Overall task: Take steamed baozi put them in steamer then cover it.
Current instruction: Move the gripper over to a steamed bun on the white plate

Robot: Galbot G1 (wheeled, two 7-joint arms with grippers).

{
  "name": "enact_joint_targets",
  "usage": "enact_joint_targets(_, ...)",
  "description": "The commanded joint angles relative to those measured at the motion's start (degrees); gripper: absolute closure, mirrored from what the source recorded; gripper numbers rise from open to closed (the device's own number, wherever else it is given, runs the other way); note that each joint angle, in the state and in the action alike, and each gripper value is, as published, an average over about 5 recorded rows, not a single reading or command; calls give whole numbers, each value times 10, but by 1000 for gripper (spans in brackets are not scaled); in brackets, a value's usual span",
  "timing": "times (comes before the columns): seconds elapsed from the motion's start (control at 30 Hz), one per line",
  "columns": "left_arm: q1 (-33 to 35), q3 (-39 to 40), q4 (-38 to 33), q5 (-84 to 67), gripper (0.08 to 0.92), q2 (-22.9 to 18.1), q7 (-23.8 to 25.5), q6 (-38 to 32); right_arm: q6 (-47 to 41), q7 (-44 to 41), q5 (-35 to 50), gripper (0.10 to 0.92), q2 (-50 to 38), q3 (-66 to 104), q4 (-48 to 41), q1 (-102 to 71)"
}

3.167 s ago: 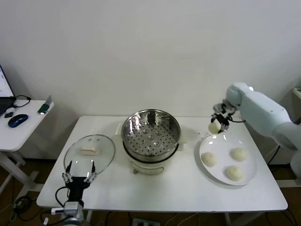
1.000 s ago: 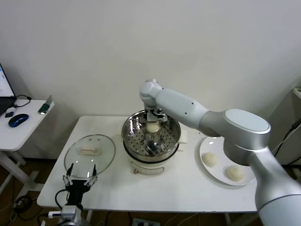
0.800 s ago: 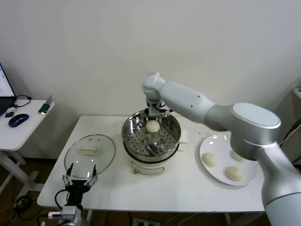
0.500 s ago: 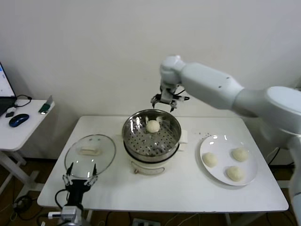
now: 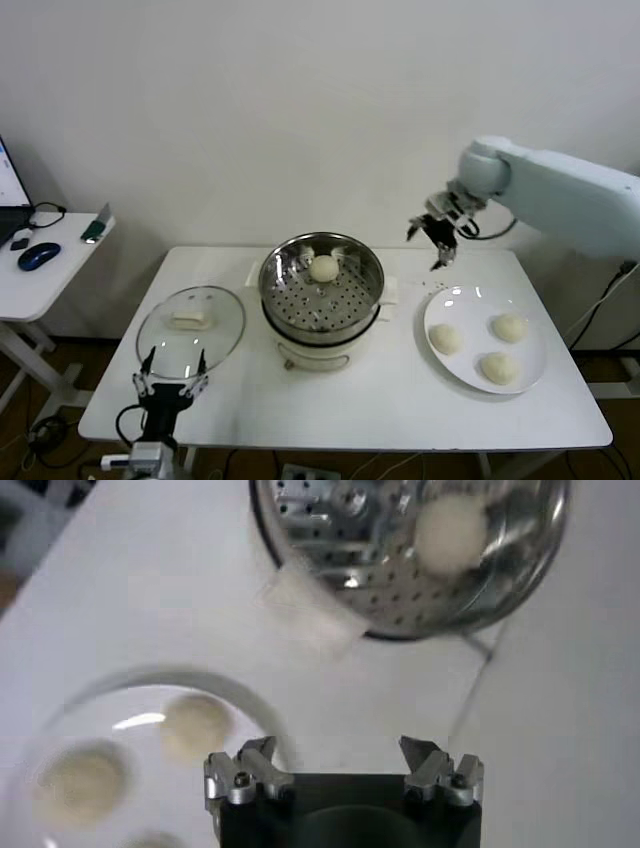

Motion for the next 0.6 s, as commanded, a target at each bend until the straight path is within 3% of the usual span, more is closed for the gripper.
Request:
enact_joint_targets(0.03,4,-4,-4,0,177,-1,-1,1,-88,17,10,203,-84,37,12,-128)
enact_joint_targets(0.6,14,-6,0,2,177,-4,-1,1,-76,28,-49,203,-8,146,-81,-252)
